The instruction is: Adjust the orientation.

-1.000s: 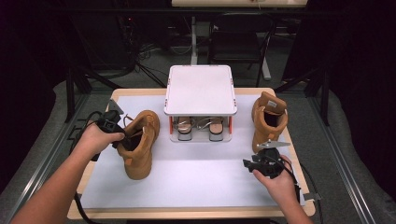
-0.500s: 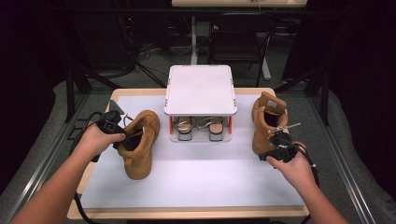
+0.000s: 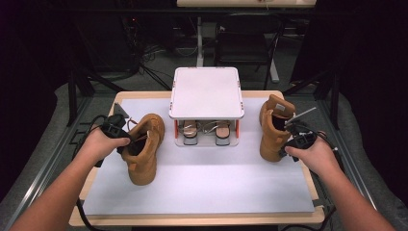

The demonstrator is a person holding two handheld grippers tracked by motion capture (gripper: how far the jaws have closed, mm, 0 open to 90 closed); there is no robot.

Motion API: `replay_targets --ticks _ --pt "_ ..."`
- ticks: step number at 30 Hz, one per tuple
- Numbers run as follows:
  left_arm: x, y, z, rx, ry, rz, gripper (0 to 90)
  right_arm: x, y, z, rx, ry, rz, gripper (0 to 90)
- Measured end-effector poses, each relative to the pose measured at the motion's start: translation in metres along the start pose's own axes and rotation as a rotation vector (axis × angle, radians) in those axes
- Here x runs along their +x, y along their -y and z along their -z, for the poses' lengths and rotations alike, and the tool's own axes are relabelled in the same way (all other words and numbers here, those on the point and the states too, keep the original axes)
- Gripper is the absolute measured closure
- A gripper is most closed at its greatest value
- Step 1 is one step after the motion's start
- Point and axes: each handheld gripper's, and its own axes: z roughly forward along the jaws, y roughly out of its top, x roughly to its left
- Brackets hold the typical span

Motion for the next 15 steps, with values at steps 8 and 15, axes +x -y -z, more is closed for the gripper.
replay_targets --ticks 8,15 --pt "0.001 0.001 0.0 -0.011 0.008 0.0 56.8 -0.013 -0.027 0.025 0.038 0.023 -0.111 58.9" --pt "0.001 0.001 -0.001 -0.006 0.006 -0.004 56.8 -0.016 -0.045 0.038 0.035 0.086 -0.142 58.8"
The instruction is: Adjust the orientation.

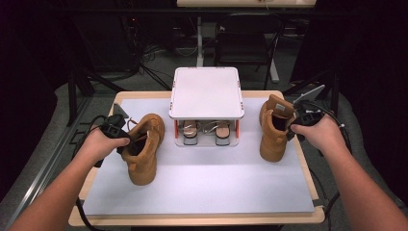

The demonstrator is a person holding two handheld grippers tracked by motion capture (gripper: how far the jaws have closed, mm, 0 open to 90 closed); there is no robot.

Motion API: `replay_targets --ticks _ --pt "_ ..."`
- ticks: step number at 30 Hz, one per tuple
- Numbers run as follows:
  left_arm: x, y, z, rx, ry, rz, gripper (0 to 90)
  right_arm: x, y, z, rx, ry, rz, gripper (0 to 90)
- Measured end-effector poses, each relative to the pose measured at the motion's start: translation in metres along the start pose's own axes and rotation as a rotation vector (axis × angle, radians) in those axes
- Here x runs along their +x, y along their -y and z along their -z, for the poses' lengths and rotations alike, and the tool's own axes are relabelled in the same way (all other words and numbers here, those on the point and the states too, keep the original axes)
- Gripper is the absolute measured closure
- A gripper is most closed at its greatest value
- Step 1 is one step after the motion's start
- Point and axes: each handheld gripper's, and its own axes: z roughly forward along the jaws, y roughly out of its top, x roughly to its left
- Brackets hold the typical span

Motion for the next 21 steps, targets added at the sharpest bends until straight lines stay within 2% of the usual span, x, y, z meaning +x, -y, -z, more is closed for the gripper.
replay_targets --ticks 3,4,5,7,8,11,14,21 --pt "0.0 0.0 0.0 0.006 -0.001 -0.003 56.7 -0.001 -0.005 0.003 0.001 0.005 -0.004 57.5" --pt "0.0 -0.001 0.0 0.007 0.0 -0.004 56.6 -0.001 -0.007 0.004 -0.015 0.001 -0.022 57.2" --pt "0.001 -0.001 0.0 0.007 0.0 -0.004 56.7 -0.003 -0.011 0.005 -0.002 0.008 -0.032 57.2" --pt "0.001 -0.001 -0.001 0.0 0.003 0.002 56.7 -0.004 -0.012 0.004 -0.015 0.008 -0.037 57.2" --pt "0.001 -0.001 -0.001 0.004 0.003 0.005 56.7 -0.007 -0.016 0.003 -0.009 0.009 -0.056 57.1" --pt "0.001 -0.001 -0.002 0.008 0.001 0.003 56.8 -0.01 -0.019 0.001 -0.005 -0.011 -0.075 56.8" --pt "0.001 -0.003 -0.003 0.01 -0.002 -0.005 56.7 -0.015 -0.026 0.001 -0.023 -0.038 -0.116 56.8" --pt "0.001 -0.003 -0.004 0.012 -0.002 -0.003 56.8 -0.016 -0.038 -0.011 -0.005 -0.014 -0.145 59.2"
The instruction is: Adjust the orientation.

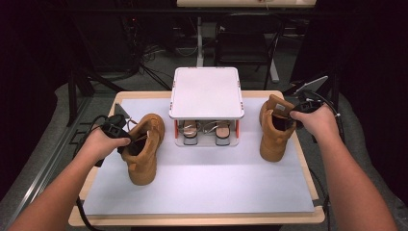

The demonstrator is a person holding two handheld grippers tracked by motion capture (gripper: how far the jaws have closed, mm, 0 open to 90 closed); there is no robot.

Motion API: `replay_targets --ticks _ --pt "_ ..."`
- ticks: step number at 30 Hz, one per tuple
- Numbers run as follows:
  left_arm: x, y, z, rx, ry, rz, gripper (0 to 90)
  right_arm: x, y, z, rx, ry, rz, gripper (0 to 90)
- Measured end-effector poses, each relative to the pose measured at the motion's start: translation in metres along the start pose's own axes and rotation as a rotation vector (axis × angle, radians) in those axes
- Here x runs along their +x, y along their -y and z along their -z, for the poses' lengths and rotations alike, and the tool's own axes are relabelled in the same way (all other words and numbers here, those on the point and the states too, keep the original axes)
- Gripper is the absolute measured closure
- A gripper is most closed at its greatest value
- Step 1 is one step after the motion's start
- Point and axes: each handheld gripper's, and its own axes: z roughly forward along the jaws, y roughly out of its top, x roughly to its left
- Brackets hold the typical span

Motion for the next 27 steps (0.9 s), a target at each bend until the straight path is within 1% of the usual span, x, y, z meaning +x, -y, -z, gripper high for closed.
replay_targets --ticks 1,2,3,4,7,9,10,11,12,13,14,16,20,23,24,26,27 --pt "0.0 0.0 0.0 0.002 0.004 0.001 56.8 0.001 -0.002 -0.007 0.007 0.007 0.0 60.2" --pt "0.0 0.0 0.0 0.002 0.004 0.001 56.8 0.001 -0.002 -0.007 0.007 0.007 0.0 60.2" --pt "0.001 0.0 -0.001 0.002 0.002 -0.001 56.8 0.002 -0.004 -0.013 0.012 0.017 -0.005 61.1" --pt "0.001 0.0 -0.001 0.001 0.005 0.0 56.8 0.002 -0.004 -0.013 0.012 0.017 -0.005 61.1" --pt "0.002 0.0 -0.002 0.003 0.007 -0.003 57.3 -0.001 -0.009 -0.022 0.034 0.021 -0.022 63.6" --pt "0.003 0.0 -0.003 0.006 0.005 -0.008 57.5 -0.001 -0.01 -0.022 0.044 0.022 -0.024 64.4" --pt "0.003 0.0 -0.003 0.007 0.005 -0.007 57.5 -0.001 -0.011 -0.024 0.043 0.022 -0.025 65.8" --pt "0.003 0.0 -0.004 0.008 0.004 -0.006 57.6 0.0 -0.011 -0.023 0.048 0.019 -0.023 70.5" --pt "0.003 0.0 -0.004 0.009 0.003 -0.007 57.6 0.0 -0.011 -0.023 0.048 0.019 -0.023 70.5" --pt "0.003 0.0 -0.004 0.009 0.002 -0.009 57.6 0.001 -0.011 -0.022 0.048 0.014 -0.015 74.1" --pt "0.003 0.0 -0.005 0.01 0.002 -0.01 57.6 0.001 -0.011 -0.022 0.048 0.014 -0.015 74.1" --pt "0.003 0.0 -0.004 0.012 0.006 -0.009 57.6 0.004 -0.01 -0.021 0.044 0.007 0.005 76.4" --pt "0.003 0.0 -0.004 0.015 0.003 -0.01 57.9 0.007 -0.008 -0.019 0.039 -0.011 0.021 77.7" --pt "0.002 0.0 -0.005 0.01 0.002 -0.008 58.0 0.01 -0.004 -0.019 0.057 -0.036 0.048 78.4" --pt "0.002 0.0 -0.005 0.01 0.002 -0.008 57.9 0.01 -0.004 -0.019 0.057 -0.036 0.048 78.4" --pt "0.002 0.0 -0.005 0.011 0.0 -0.008 57.9 0.012 0.0 -0.019 0.06 -0.052 0.065 78.7" --pt "0.001 0.0 -0.005 0.01 -0.001 -0.008 57.9 0.013 0.005 -0.018 0.063 -0.067 0.087 78.9"
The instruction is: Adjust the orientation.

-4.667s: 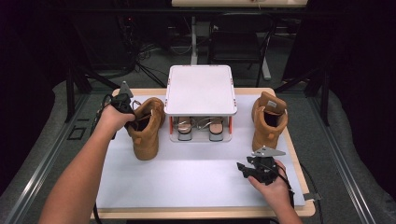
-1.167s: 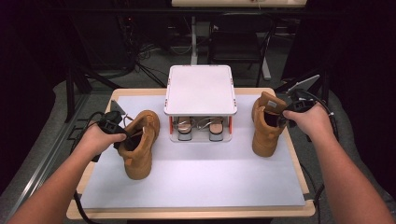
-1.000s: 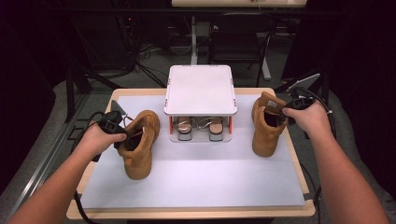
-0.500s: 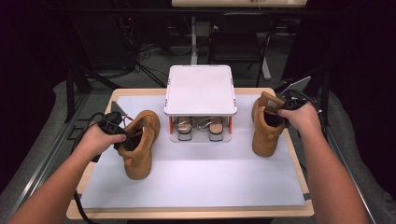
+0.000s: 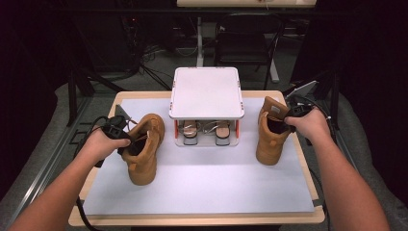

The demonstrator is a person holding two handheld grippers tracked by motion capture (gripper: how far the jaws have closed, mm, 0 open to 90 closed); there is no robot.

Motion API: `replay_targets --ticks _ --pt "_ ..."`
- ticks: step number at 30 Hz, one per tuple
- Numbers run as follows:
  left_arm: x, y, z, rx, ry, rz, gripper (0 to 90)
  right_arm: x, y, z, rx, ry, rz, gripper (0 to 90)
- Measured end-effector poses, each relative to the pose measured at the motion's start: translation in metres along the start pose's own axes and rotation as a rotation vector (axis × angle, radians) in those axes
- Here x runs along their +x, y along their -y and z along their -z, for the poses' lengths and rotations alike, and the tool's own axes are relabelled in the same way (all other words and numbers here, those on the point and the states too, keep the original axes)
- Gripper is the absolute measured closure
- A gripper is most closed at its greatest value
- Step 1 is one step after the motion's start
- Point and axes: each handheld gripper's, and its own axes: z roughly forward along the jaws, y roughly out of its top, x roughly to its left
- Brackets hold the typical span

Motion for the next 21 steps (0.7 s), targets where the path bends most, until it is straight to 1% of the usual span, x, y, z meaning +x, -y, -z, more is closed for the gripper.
replay_targets --ticks 1,3,4,6,7,8,9,10,11,12,13,14,15,16,18,19,20,21 --pt "0.0 0.0 0.0 0.0 0.0 0.0 57.9 0.0 0.0 0.0 0.0 0.0 0.0 78.9" --pt "0.0 0.0 0.0 0.001 0.001 0.001 57.9 0.001 0.005 0.001 0.01 -0.009 0.019 78.9" --pt "0.0 0.0 0.0 0.0 0.0 0.002 58.0 0.003 0.01 0.003 0.011 -0.016 0.045 79.0" --pt "0.0 0.0 0.0 0.0 0.0 0.002 58.0 0.006 0.014 0.003 0.006 -0.016 0.053 79.0" --pt "0.0 0.0 0.0 -0.001 -0.001 0.003 58.0 0.008 0.017 0.003 0.004 -0.025 0.065 79.0" --pt "0.0 0.0 0.0 0.0 -0.002 0.005 58.0 0.014 0.024 0.003 0.004 -0.021 0.088 79.0" --pt "0.0 0.0 0.0 0.0 -0.002 0.005 58.0 0.014 0.024 0.003 0.004 -0.021 0.088 79.0" --pt "-0.001 0.001 0.0 0.004 -0.002 0.004 58.0 0.019 0.03 0.003 0.014 -0.02 0.115 79.0" --pt "-0.001 0.001 0.0 0.004 -0.002 0.004 58.0 0.022 0.034 0.003 0.014 -0.019 0.13 79.0" --pt "0.0 0.001 0.0 0.005 -0.002 0.001 58.0 0.022 0.034 0.003 0.014 -0.019 0.13 79.0" --pt "0.0 0.001 0.0 0.004 -0.002 0.001 58.0 0.026 0.04 0.004 0.027 -0.017 0.153 79.0" --pt "0.0 0.002 0.001 0.006 -0.001 -0.001 58.0 0.028 0.044 0.004 0.03 -0.017 0.162 79.0" --pt "0.0 0.002 0.001 0.006 -0.001 -0.001 58.1 0.028 0.044 0.004 0.03 -0.017 0.162 79.0" --pt "0.0 0.002 0.002 0.006 -0.002 -0.003 58.3 0.033 0.053 0.004 0.032 -0.015 0.188 78.9" --pt "-0.001 0.002 0.001 -0.001 0.002 0.003 58.4 0.035 0.056 0.004 0.038 -0.013 0.194 78.9" --pt "-0.001 0.002 0.002 0.002 0.001 0.005 58.8 0.037 0.062 0.005 0.058 -0.01 0.226 78.9" --pt "-0.001 0.003 0.003 0.003 -0.003 0.003 58.9 0.04 0.066 0.003 0.041 -0.011 0.209 78.8" --pt "-0.001 0.003 0.003 0.003 -0.003 0.003 58.9 0.04 0.066 0.003 0.041 -0.011 0.209 78.8"
